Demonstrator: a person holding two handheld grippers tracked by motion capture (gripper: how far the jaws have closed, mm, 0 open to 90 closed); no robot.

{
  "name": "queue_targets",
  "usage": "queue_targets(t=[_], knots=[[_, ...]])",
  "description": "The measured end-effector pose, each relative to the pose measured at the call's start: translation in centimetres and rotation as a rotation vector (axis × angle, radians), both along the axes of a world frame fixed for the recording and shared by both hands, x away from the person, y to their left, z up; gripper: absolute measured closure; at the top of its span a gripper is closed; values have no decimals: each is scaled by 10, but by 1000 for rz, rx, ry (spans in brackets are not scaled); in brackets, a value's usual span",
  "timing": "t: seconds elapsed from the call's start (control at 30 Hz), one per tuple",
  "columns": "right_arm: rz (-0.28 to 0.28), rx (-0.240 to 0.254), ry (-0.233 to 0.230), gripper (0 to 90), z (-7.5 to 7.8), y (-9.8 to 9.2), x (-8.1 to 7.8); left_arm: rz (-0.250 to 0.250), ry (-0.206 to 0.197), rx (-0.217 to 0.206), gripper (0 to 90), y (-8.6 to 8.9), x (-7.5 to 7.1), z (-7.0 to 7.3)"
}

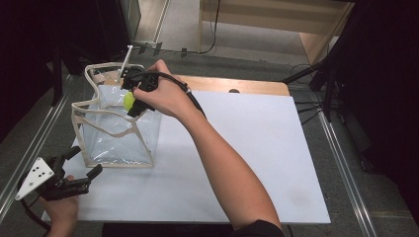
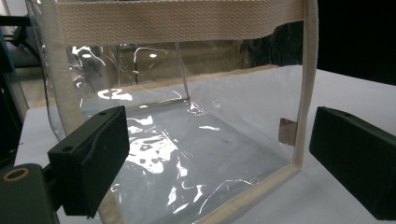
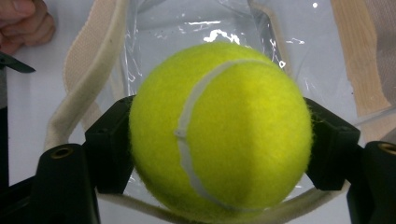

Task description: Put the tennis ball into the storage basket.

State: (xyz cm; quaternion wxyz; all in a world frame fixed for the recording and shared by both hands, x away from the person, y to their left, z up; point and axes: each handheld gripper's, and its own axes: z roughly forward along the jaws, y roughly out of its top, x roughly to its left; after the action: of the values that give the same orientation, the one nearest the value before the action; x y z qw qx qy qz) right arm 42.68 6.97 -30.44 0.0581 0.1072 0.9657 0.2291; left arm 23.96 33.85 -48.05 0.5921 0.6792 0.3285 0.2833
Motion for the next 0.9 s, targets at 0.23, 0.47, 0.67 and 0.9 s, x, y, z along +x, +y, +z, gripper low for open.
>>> queue_targets(t=[0.23, 0.47, 0.67, 0.9], knots=[[-19, 19, 1, 164, 4, -3, -2, -1, 2, -3, 54, -1, 0, 0], [-42, 49, -31, 152, 8, -10, -6, -1, 1, -3, 54, -1, 0, 0], [-65, 81, -51, 107, 13, -19, -11, -3, 1, 1, 54, -1, 0, 0], [-83, 111, -58, 103, 17, -30, -15, -2, 3, 5, 54, -1, 0, 0]])
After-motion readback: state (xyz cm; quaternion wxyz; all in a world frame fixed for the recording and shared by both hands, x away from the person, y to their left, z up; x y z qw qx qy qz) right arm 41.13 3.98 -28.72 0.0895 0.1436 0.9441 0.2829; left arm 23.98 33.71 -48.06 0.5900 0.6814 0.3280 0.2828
